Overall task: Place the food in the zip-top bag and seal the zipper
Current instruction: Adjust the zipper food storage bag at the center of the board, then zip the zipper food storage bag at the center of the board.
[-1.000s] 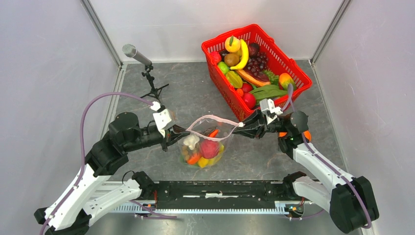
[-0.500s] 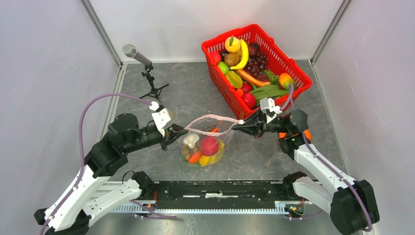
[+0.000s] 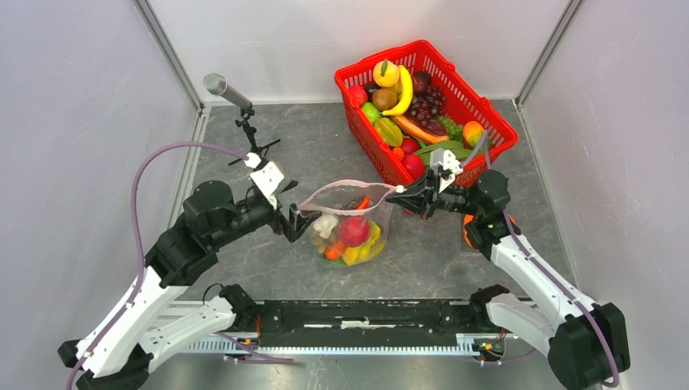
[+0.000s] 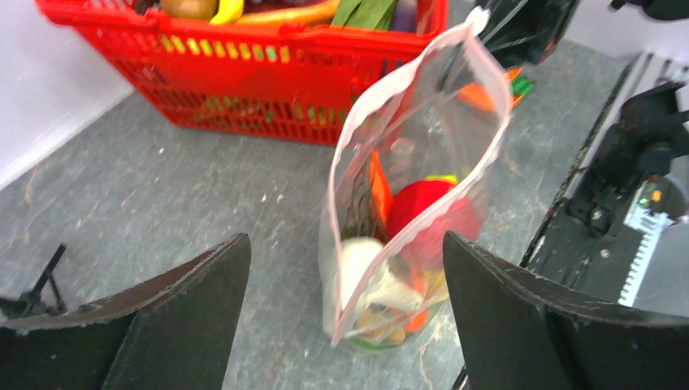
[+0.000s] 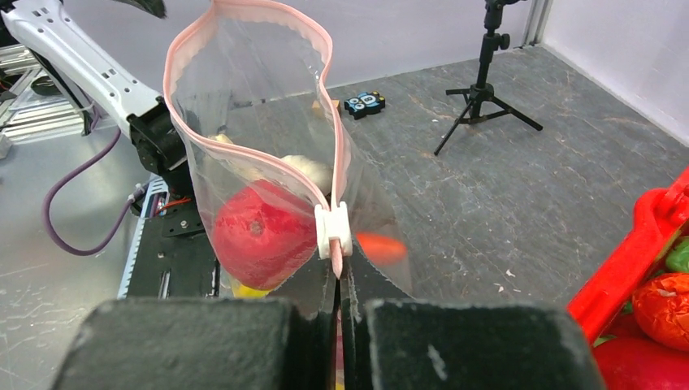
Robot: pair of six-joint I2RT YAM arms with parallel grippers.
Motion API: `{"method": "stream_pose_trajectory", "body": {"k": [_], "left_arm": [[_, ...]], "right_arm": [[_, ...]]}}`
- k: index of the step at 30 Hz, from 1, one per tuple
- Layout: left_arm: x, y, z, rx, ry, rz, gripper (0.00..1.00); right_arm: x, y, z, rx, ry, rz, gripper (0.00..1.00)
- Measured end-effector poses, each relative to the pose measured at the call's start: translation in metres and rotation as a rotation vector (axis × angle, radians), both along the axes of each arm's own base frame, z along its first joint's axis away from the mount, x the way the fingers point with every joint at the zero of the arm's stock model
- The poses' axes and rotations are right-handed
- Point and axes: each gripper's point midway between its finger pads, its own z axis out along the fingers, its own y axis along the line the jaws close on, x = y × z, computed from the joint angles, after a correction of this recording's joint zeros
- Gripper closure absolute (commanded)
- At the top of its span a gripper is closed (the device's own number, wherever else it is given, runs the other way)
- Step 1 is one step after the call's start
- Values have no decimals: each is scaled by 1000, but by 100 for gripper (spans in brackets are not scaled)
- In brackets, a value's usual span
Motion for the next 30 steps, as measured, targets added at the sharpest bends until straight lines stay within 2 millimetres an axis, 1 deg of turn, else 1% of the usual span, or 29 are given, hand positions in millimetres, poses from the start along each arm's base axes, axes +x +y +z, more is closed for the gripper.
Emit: {"method": "stream_pose_trajectory", "body": {"k": [2,5,8,10,13,16,19,21,24,27,30], "left_arm": [[1,-8,10,-18,-9,-31,3],[1,-25,35,-54,-29,-101,1],[2,-48,63,-98,-59,-195,1],[1,-61,73,-111,-62,-255,2],[6,-84,79,-113,-41,-342,4],[14,-107,71,-96,2,-400,5],[18,-124,53,-71,52,-439,7],[16,-135,45,-61,70,-466,8],[8,-152,37,-47,76,-496,8],[1,-166,30,-30,80,-518,4],[3,-176,21,-16,85,-517,0]], "right_arm": [[2,0,0,-7,6,-9,100],[3,0,-2,-14,10,-16,100],[3,0,-4,-23,15,-22,100],[4,-1,-6,-31,17,-31,100],[5,-1,-8,-38,18,-37,100],[5,-1,-9,-40,17,-38,100],[4,-2,-9,-41,17,-39,100],[3,-2,-8,-40,13,-38,100],[2,-3,-6,-38,8,-38,100],[2,-3,-6,-38,9,-38,100],[1,-3,-6,-37,8,-36,100]]}}
